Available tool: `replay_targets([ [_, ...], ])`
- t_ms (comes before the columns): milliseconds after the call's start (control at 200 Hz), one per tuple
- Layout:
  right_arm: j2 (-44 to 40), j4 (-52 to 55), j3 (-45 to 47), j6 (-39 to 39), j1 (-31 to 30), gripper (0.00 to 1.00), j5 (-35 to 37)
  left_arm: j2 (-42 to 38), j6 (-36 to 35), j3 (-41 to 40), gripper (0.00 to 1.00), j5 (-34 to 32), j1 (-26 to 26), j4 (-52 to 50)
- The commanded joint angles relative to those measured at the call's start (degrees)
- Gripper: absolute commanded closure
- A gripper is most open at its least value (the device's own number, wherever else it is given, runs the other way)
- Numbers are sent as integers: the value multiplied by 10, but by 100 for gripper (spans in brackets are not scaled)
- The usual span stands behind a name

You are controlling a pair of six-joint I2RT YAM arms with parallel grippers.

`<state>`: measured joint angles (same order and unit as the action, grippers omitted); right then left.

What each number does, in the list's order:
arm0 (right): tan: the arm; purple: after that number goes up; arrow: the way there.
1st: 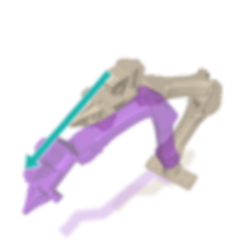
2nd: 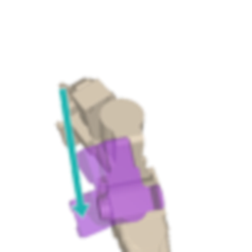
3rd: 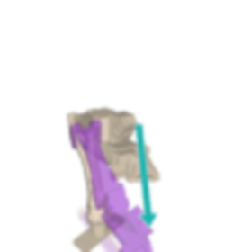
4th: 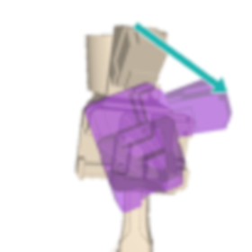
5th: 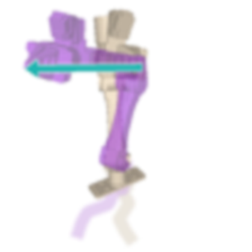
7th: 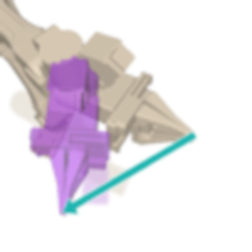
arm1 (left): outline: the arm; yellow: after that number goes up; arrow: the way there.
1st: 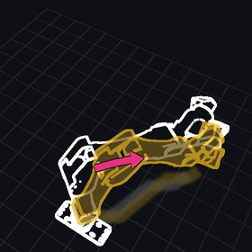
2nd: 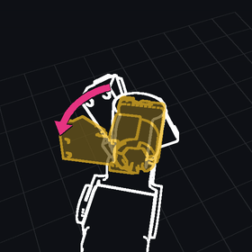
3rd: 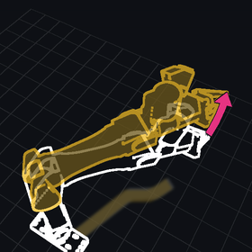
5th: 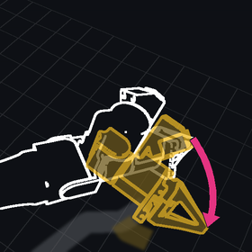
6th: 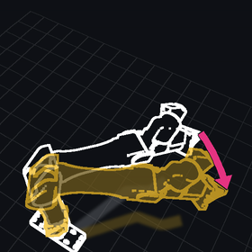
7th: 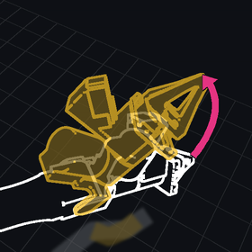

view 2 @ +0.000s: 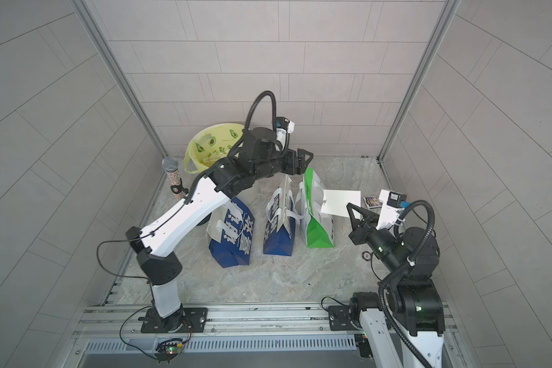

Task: Shred takeout receipts and throw away
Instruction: Tear off the takeout receipt from the takeout bag, then shred the takeout receipt.

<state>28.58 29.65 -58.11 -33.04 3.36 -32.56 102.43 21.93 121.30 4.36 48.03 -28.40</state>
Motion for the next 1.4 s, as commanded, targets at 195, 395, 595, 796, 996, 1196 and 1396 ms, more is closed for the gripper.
replay_targets([
  [195, 47, -224, 16, -141, -4, 100, -125, -172, -99, -162, 15, 98, -77, 81],
  [395, 82, -306, 15, -213, -39, 100, -179, -226, -79, -223, 12, 185, -80, 63],
  [595, 134, -491, 41, -333, -84, 100, -188, -244, 5, -283, 10, 266, -80, 116],
  [796, 150, -501, 34, -335, -125, 100, -191, -237, 115, -315, 8, 310, -91, 204],
  [996, 154, -512, 37, -334, -144, 100, -168, -219, 256, -364, 18, 398, -112, 344],
  [1196, 158, -501, 35, -313, -160, 100, -149, -227, 246, -369, 28, 422, -111, 355],
  [1396, 164, -479, 38, -285, -180, 100, -126, -223, 257, -370, 45, 443, -111, 375],
])
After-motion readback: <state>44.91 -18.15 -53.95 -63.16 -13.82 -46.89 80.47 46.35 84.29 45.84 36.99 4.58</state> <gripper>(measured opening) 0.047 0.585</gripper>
